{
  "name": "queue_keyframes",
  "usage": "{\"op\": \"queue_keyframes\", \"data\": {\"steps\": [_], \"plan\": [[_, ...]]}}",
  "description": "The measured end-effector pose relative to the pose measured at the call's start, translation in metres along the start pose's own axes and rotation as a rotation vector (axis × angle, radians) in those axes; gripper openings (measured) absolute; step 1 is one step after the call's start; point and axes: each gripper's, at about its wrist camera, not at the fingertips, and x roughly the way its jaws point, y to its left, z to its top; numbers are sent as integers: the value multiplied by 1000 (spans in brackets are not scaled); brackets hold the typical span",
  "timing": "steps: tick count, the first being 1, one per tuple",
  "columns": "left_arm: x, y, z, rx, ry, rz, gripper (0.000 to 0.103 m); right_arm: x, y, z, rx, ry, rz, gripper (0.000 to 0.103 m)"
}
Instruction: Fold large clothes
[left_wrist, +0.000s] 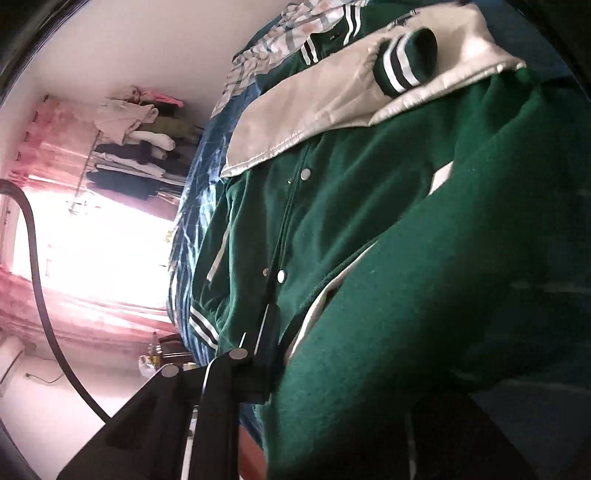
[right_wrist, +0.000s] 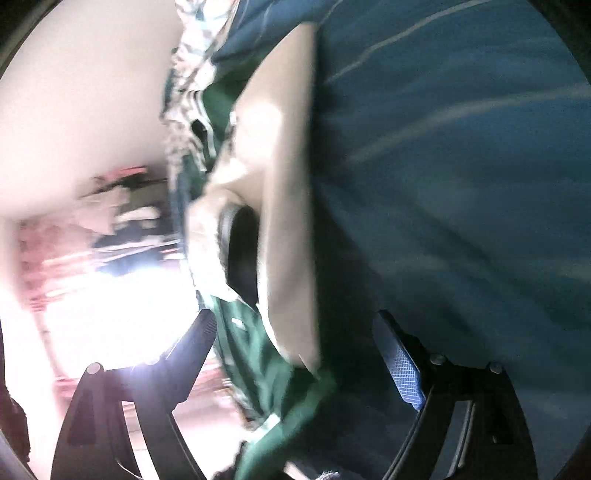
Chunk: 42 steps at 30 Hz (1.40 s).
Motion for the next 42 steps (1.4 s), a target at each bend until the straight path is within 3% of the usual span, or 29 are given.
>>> {"op": "queue_keyframes", "data": {"steps": [4, 7, 10, 11, 14, 18, 22, 27, 31, 33, 35, 36, 38, 39, 41, 42], "plan": [[-1, 15, 0, -1, -7, -30, 18, 46, 20, 27, 9, 42, 107, 89], [0, 20, 2, -8, -8, -65, 18, 84, 33, 38, 16, 74, 45, 87], [8, 34, 3, -25, 2, -129, 18, 113, 48, 40, -7, 59, -174, 28], [10, 40, 3, -29, 9, -159, 18, 119, 53, 38, -16, 49, -203, 21], [18, 72, 4, -79, 23, -273, 18, 112, 88, 29, -39, -5, -245, 17], [34, 127, 4, -146, 33, -431, 21, 107, 168, 9, -102, -58, -295, 17], [66, 187, 2, -219, 41, -518, 21, 145, 261, -5, -199, -65, -351, 16], [152, 259, 0, -373, 136, -578, 22, 267, 358, -5, -318, -4, -489, 16], [234, 296, -13, -516, 230, -656, 22, 373, 386, 1, -356, 71, -588, 16], [275, 305, -27, -588, 293, -717, 27, 429, 382, 4, -348, 143, -652, 22], [311, 308, -41, -647, 360, -803, 30, 459, 372, 1, -324, 187, -704, 32], [321, 308, -47, -678, 386, -843, 38, 474, 372, 2, -312, 197, -719, 44], [337, 315, -62, -739, 439, -898, 57, 484, 371, -1, -299, 212, -699, 69], [339, 321, -67, -767, 445, -925, 71, 482, 373, -2, -289, 221, -634, 70], [339, 342, -82, -841, 419, -959, 76, 472, 379, -3, -263, 257, -455, 70], [338, 351, -87, -852, 412, -939, 76, 465, 381, -3, -257, 268, -405, 70]]}}
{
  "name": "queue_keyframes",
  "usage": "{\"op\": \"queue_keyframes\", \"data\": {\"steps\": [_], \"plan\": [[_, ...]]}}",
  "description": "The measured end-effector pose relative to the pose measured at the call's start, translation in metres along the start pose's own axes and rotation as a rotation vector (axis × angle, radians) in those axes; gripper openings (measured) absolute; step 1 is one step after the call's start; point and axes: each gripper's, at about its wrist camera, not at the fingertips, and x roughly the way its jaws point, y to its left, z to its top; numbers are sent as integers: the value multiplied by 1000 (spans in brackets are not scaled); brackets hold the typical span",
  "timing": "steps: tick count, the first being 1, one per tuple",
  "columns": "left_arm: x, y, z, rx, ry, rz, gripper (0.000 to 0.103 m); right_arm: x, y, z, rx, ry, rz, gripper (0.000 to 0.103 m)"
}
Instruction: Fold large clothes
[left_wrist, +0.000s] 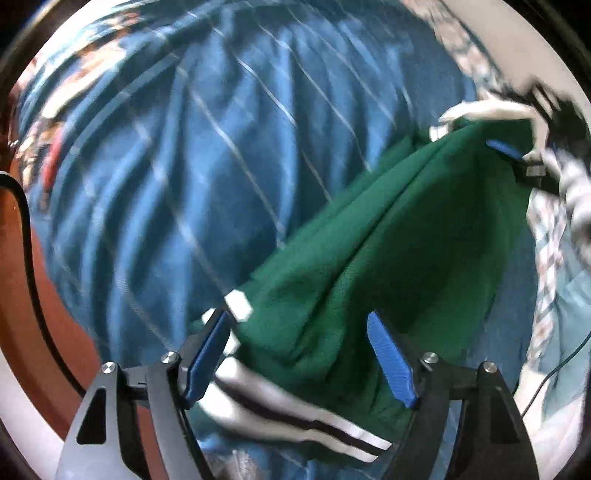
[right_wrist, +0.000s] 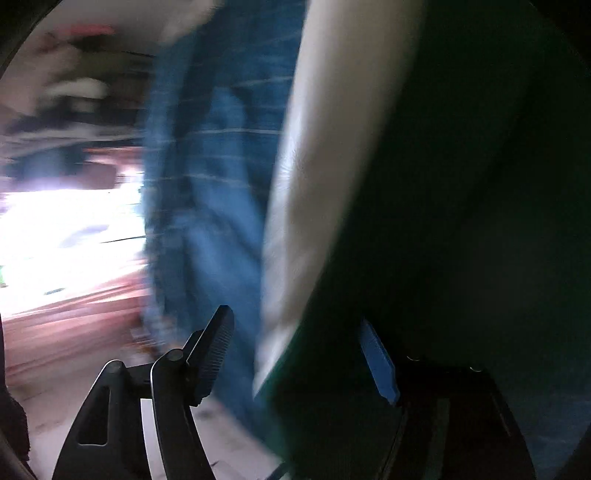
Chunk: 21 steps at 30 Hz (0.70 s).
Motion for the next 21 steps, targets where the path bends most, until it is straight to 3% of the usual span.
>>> {"op": "queue_keyframes", "data": {"steps": [2, 4, 9, 10, 12, 14, 16, 19, 20, 21], "plan": [[-16, 11, -1, -2, -39, 76, 76, -25, -4, -5, -11, -19, 56, 70], [-21, 14, -5, 12, -60, 133, 76, -56, -17, -9, -19, -69, 45, 71], [14, -11, -14, 89, -34, 243, 76, -134, -80, -10, -47, -248, -198, 77], [25, -20, -16, 108, -53, 302, 77, -144, -99, -7, -29, -265, -251, 77], [51, -23, -17, 121, -61, 414, 85, -162, -146, -1, 34, -285, -270, 77], [69, -7, -11, 24, -20, 402, 97, -164, -183, 12, 86, -286, -265, 77], [71, 3, -5, -40, -2, 348, 101, -159, -218, 24, 134, -291, -206, 77], [70, 9, -3, -59, 30, 310, 101, -123, -252, 49, 201, -274, 40, 78], [69, 8, 0, -54, 39, 305, 101, -110, -258, 57, 210, -258, 112, 85], [67, 9, 1, -52, 43, 302, 101, -102, -260, 62, 213, -257, 142, 85]]}}
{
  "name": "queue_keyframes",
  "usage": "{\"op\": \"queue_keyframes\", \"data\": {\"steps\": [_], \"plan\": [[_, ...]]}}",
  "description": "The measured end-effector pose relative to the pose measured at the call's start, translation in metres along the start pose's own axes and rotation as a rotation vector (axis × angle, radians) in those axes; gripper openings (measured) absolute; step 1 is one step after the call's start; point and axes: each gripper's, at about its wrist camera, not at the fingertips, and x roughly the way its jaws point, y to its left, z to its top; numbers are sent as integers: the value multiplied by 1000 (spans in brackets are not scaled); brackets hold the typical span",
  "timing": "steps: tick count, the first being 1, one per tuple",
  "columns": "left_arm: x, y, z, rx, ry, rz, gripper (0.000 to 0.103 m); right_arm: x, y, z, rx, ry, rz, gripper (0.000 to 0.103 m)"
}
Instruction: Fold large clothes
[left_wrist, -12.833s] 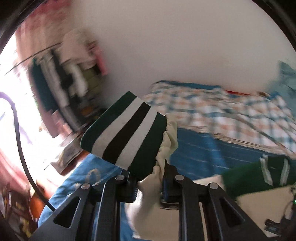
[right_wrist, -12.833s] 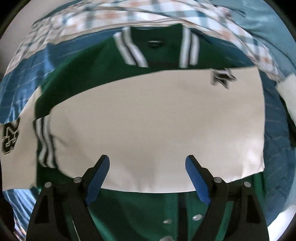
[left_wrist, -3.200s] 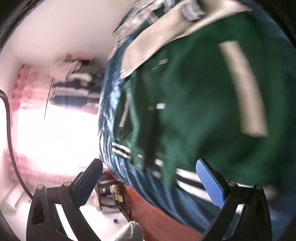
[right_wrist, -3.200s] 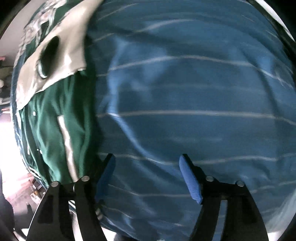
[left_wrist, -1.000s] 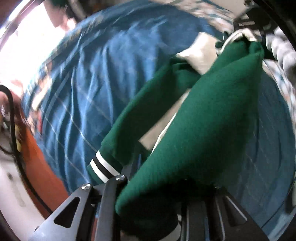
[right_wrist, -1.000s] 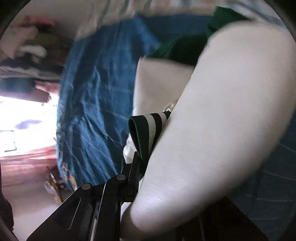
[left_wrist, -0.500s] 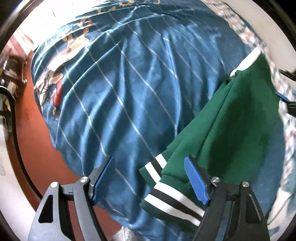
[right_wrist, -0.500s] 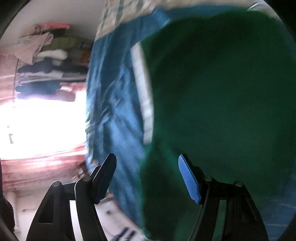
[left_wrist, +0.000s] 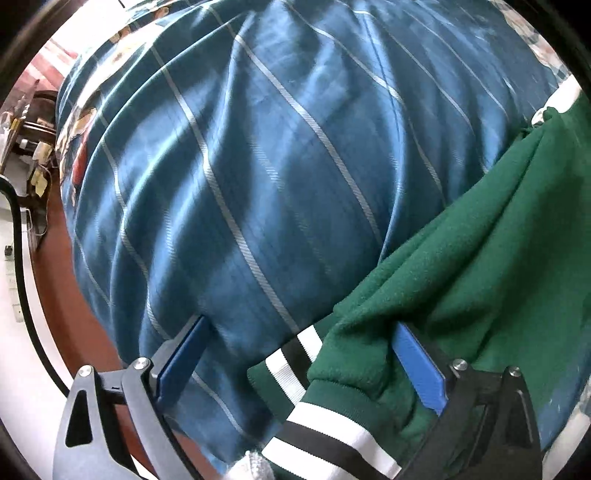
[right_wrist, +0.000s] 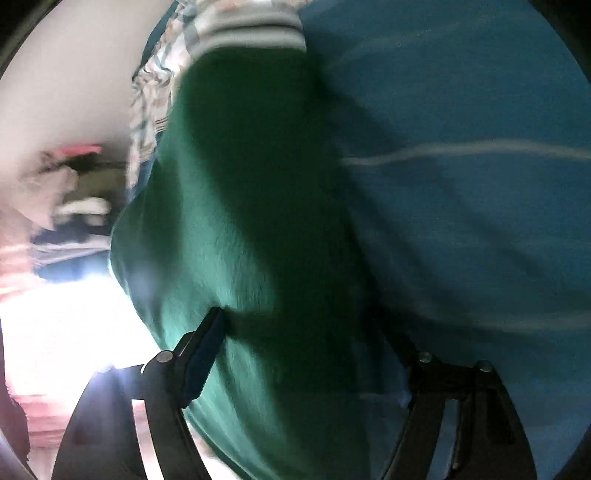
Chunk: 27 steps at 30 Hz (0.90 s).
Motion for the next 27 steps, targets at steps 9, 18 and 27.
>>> {"op": "queue_keyframes", "data": {"steps": [9, 18, 27], "plan": [[-74, 37, 15, -71, -138, 12, 101, -43, -2, -43, 91, -213, 100, 18], [-102, 41, -5, -68, -181, -23, 101, -225, -122, -224, 522, -495, 71, 18], [-59, -33, 11, 89, -104, -126, 99, -273, -273, -358, 817, -402, -19, 62]]}}
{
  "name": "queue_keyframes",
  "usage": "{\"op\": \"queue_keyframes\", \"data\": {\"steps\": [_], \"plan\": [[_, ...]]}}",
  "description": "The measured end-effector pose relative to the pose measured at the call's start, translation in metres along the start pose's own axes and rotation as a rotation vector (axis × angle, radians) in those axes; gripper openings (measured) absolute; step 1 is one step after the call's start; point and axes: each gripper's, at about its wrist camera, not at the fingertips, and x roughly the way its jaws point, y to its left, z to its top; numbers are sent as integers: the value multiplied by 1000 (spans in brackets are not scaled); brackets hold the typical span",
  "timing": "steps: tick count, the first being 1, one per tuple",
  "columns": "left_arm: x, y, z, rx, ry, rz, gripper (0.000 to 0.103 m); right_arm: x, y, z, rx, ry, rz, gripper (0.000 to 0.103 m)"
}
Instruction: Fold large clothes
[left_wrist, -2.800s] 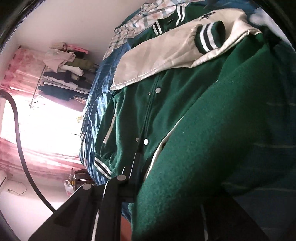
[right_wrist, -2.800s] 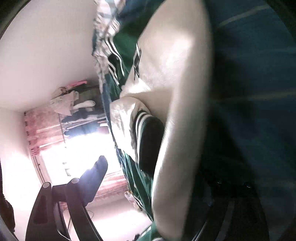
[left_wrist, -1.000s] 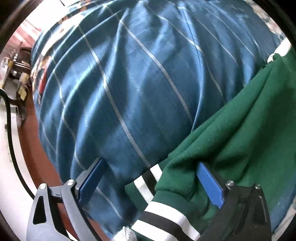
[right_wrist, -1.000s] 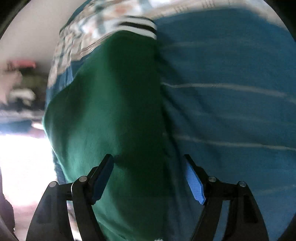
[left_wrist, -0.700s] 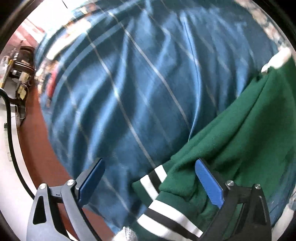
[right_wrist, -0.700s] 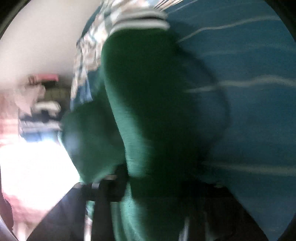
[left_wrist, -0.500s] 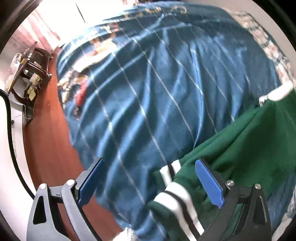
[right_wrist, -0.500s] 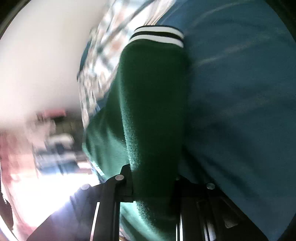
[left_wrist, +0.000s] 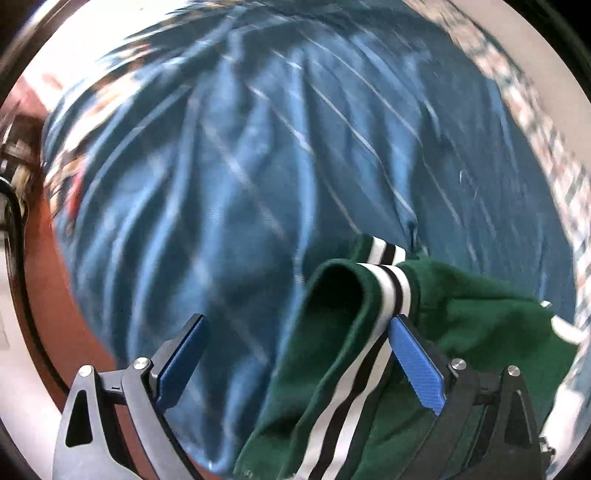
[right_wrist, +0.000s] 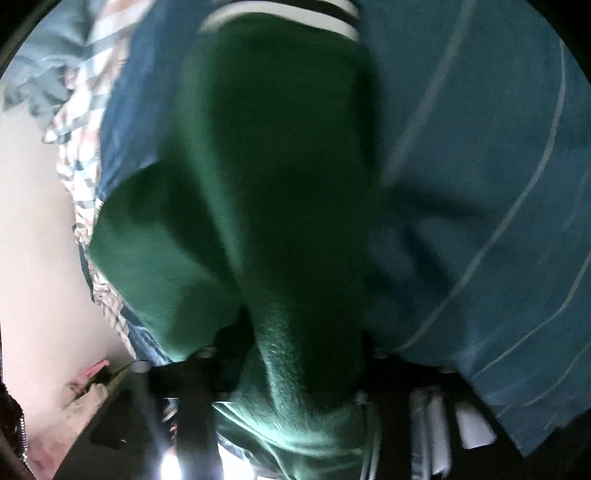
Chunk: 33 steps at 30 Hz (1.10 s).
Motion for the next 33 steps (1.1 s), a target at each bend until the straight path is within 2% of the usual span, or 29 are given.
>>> {"op": "queue_keyframes", "data": {"steps": [2, 3, 4, 5, 6, 9, 11, 14, 17, 18, 21, 22, 23, 24, 25, 27, 30, 33], "plan": [[11, -17, 8, 49, -14, -17, 97, 7, 2, -3, -42, 14, -28, 65], [11, -23, 11, 68, -43, -8, 86, 0, 6, -3, -85, 10, -54, 65], [10, -30, 13, 94, -77, -13, 34, -3, 11, -3, -121, 2, -79, 65], [8, -41, 19, 135, -105, 34, 12, -15, 21, -4, -177, -23, -126, 65], [6, -46, 23, 152, -112, 47, 11, -27, 32, -4, -233, -57, -166, 65], [-15, -56, 35, 169, -182, 13, 9, -59, 82, -6, -407, -164, -235, 66], [-25, -61, 40, 176, -202, -8, 9, -62, 125, -6, -516, -213, -231, 82], [-20, -67, 41, 193, -205, -1, 9, -52, 191, -5, -734, -255, -233, 86], [-9, -63, 42, 182, -192, 8, 9, -8, 262, -2, -945, -219, -220, 88], [-6, -64, 43, 174, -189, 7, 9, 13, 282, 2, -998, -182, -219, 88], [-5, -60, 42, 167, -182, 12, 9, 77, 319, 12, -1085, -20, -277, 88], [-5, -60, 42, 169, -182, 14, 9, 103, 324, 17, -1091, 72, -312, 88], [-5, -61, 41, 177, -183, 21, 9, 116, 318, 21, -1071, 134, -332, 84], [-5, -61, 41, 180, -182, 23, 9, 129, 316, 24, -1040, 187, -330, 72], [-5, -62, 41, 180, -181, 22, 9, 132, 312, 24, -1037, 184, -326, 27], [-5, -61, 42, 175, -176, 20, 9, 133, 308, 19, -1033, 139, -351, 20], [-2, -61, 45, 159, -158, 10, 9, 101, 294, 19, -920, 53, -245, 15], [7, -63, 54, 127, -132, -15, 9, 70, 279, 17, -845, -21, -203, 14]]}}
